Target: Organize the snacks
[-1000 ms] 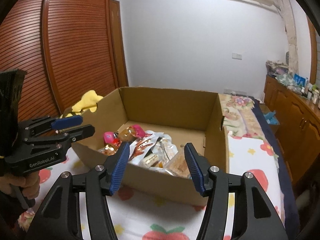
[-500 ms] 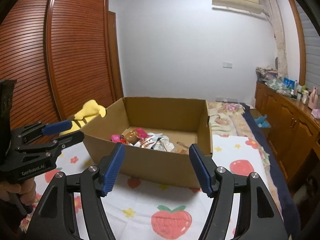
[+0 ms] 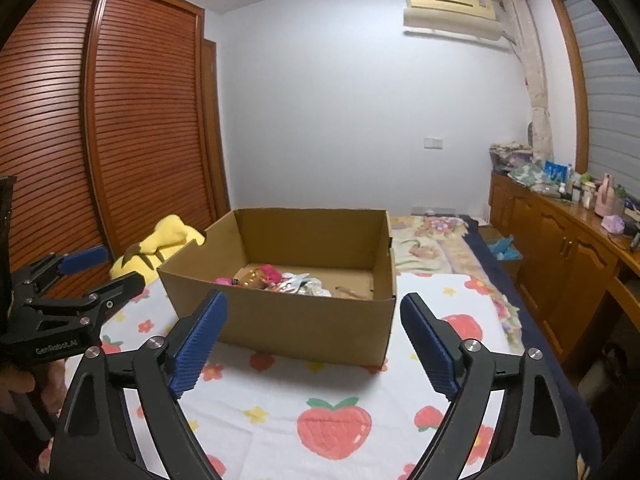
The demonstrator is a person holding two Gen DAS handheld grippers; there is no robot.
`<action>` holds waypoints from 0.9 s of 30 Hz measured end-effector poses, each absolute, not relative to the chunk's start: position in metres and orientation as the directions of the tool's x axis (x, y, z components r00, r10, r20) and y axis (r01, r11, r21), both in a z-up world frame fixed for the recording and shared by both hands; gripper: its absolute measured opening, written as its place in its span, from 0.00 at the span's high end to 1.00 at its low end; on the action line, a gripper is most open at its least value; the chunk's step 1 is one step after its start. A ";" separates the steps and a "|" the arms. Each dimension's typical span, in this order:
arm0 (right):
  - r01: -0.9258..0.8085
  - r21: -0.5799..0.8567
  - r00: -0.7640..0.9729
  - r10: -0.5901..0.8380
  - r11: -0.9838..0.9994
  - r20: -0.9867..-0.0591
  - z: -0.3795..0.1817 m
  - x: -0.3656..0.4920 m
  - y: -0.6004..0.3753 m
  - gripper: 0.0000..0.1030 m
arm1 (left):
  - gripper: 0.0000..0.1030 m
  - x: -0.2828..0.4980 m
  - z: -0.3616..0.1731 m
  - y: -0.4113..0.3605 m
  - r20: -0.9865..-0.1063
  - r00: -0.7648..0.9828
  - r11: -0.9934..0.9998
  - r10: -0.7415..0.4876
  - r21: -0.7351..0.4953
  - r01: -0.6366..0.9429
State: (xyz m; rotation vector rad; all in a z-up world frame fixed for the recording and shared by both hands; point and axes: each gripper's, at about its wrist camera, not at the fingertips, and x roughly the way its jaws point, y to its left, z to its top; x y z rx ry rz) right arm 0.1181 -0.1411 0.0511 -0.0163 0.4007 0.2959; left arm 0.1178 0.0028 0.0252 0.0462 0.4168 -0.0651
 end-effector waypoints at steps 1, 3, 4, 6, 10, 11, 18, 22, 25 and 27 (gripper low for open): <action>-0.276 0.045 0.882 0.272 0.960 -0.385 0.051 0.116 -0.142 0.08 | 0.15 0.116 0.024 0.004 -0.402 0.914 0.997 -0.052 0.027 0.069; -0.265 0.052 0.882 0.264 0.963 -0.390 0.049 0.115 -0.145 0.03 | 0.14 0.113 0.024 0.005 -0.400 0.915 0.997 -0.055 0.020 0.068; -0.258 0.053 0.883 0.257 0.965 -0.392 0.048 0.115 -0.147 0.00 | 0.14 0.112 0.024 0.004 -0.400 0.915 0.998 -0.052 0.020 0.066; -0.239 0.050 0.886 0.239 0.970 -0.397 0.046 0.114 -0.149 0.00 | 0.14 0.108 0.022 0.003 -0.397 0.917 0.998 -0.045 0.028 0.062; -0.237 0.049 0.882 0.236 0.970 -0.409 0.041 0.113 -0.150 0.00 | 0.13 0.101 0.020 0.001 -0.395 0.918 0.998 -0.043 0.028 0.059; -0.235 0.047 0.881 0.233 0.971 -0.412 0.040 0.112 -0.149 0.00 | 0.12 0.100 0.019 0.002 -0.394 0.918 0.998 -0.045 0.026 0.060; -0.232 0.034 0.883 0.225 0.972 -0.412 0.037 0.107 -0.146 0.00 | 0.12 0.094 0.015 0.000 -0.407 0.912 0.997 -0.047 0.033 0.067; -0.227 0.031 0.884 0.219 0.973 -0.412 0.037 0.105 -0.146 0.00 | 0.12 0.093 0.014 -0.004 -0.407 0.912 0.997 -0.042 0.043 0.065; -0.225 0.029 0.884 0.216 0.974 -0.414 0.037 0.105 -0.146 0.00 | 0.12 0.093 0.014 -0.004 -0.412 0.910 0.997 -0.046 0.039 0.068; -0.222 0.030 0.885 0.214 0.975 -0.413 0.038 0.103 -0.147 0.00 | 0.12 0.094 0.013 -0.004 -0.412 0.910 0.997 -0.046 0.038 0.067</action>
